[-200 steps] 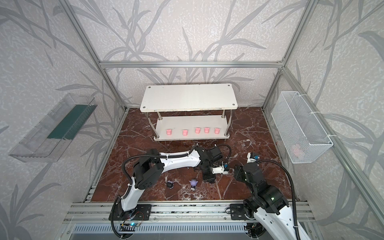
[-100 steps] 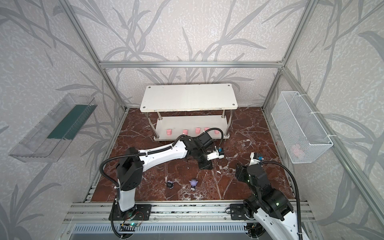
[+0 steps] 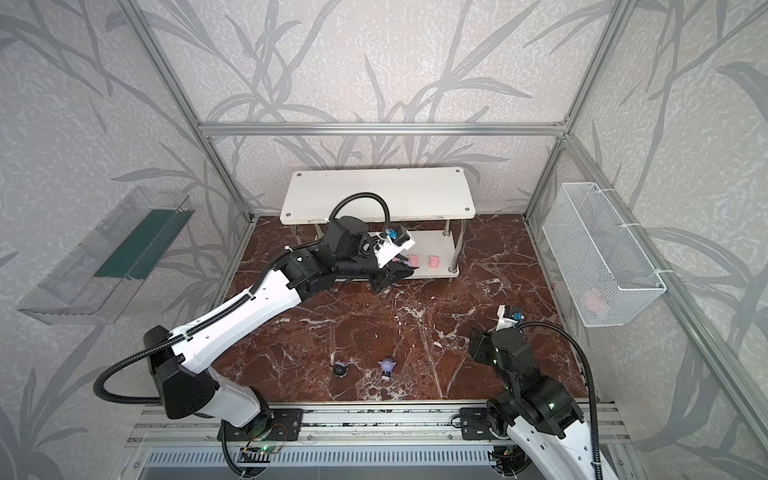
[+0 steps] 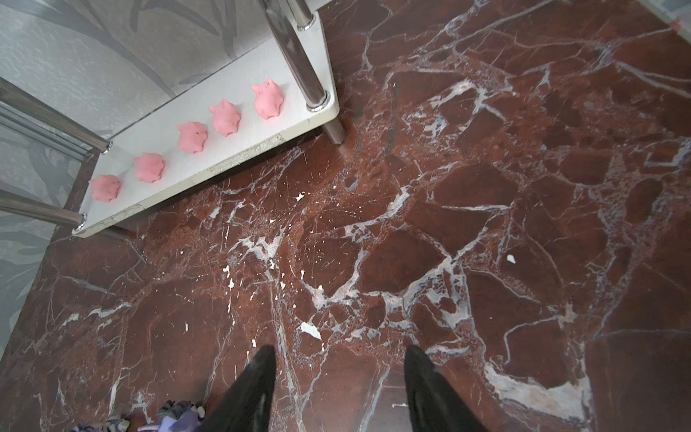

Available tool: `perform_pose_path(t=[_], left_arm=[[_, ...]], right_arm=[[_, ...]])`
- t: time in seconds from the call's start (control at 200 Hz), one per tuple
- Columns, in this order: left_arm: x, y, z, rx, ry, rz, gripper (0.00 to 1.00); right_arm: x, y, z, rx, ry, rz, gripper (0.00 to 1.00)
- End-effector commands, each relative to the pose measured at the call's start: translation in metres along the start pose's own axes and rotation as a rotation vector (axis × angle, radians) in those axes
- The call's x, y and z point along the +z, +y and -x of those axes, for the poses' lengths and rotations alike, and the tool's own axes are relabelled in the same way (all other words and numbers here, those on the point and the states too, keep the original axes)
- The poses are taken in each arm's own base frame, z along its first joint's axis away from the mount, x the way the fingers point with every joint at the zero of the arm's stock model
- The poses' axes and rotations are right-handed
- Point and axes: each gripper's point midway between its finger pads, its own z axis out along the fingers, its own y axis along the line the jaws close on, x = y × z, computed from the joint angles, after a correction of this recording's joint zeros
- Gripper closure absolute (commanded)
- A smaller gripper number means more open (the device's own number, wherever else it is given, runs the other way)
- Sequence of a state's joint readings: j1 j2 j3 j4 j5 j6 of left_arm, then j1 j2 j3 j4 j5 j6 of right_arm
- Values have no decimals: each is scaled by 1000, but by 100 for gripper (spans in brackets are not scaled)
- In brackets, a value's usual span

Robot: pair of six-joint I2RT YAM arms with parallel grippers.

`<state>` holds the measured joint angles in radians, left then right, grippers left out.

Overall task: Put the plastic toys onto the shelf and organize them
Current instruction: 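Carry the figure with the left gripper up over the shelf's top board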

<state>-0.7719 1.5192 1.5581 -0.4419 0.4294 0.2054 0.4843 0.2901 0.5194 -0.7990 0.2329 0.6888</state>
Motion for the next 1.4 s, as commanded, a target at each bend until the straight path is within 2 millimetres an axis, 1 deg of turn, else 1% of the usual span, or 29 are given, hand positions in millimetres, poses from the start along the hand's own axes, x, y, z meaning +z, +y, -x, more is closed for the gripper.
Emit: perform_pose_path(t=[0.0, 0.125, 0.27, 0.35, 0.56, 0.615, 0.735, 0.91, 1.044, 1.124, 1.234, 1.394], left_arm=[[-28, 15, 48, 23, -150, 22, 82], [-49, 33, 72, 36, -219, 41, 82], [-68, 56, 93, 37, -281, 57, 82], [-78, 72, 100, 34, -321, 68, 82], [-102, 111, 105, 0, -411, 47, 82], [-109, 124, 105, -16, -438, 47, 82], [-123, 145, 103, -35, -468, 33, 82], [-142, 164, 96, -59, -499, 11, 82], [-158, 177, 90, -95, -537, -31, 82], [-163, 184, 84, -113, -541, -49, 82], [-168, 196, 74, -125, -544, -30, 82], [-172, 210, 62, -155, -551, -29, 82]], right_arm=[[7, 5, -2, 11, 10, 22, 44], [12, 6, -5, 11, 24, 22, 44], [19, 8, -10, 12, 40, 27, 44], [22, 8, -12, 17, 49, 27, 44], [30, 10, -17, 16, 69, 29, 44], [32, 11, -17, 16, 75, 29, 44], [36, 12, -20, 13, 91, 26, 44], [40, 10, -25, 20, 108, 14, 44], [47, 13, -28, 33, 127, 21, 44], [52, 16, -30, 36, 141, 24, 44], [57, 17, -30, 29, 157, 9, 44], [57, 21, -26, 11, 156, 15, 44]])
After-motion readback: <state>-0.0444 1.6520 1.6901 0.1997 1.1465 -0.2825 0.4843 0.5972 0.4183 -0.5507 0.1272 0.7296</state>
